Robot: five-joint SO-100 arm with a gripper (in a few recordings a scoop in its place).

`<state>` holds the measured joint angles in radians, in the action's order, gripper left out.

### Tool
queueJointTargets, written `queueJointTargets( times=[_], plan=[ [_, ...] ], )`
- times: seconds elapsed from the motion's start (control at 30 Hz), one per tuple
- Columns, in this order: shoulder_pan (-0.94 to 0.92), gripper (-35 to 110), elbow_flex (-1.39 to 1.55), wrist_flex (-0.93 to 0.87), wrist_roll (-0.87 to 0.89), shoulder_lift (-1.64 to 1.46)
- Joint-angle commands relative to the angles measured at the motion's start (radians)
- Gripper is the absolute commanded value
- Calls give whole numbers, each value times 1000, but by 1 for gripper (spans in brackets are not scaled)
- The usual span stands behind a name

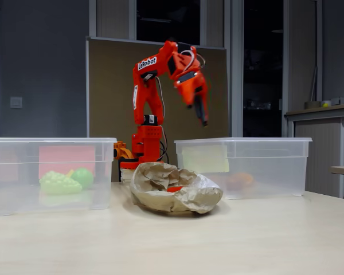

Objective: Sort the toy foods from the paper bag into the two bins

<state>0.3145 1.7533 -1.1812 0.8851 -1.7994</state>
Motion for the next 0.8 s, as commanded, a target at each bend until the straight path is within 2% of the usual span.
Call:
queueJointTargets(
  times=[0.0,0.23,0.77],
  plan=[
    [-52,45,21,26,43,51],
    [-86,44,46,54,137,198],
    [-48,41,43,235,219,420]
  ],
)
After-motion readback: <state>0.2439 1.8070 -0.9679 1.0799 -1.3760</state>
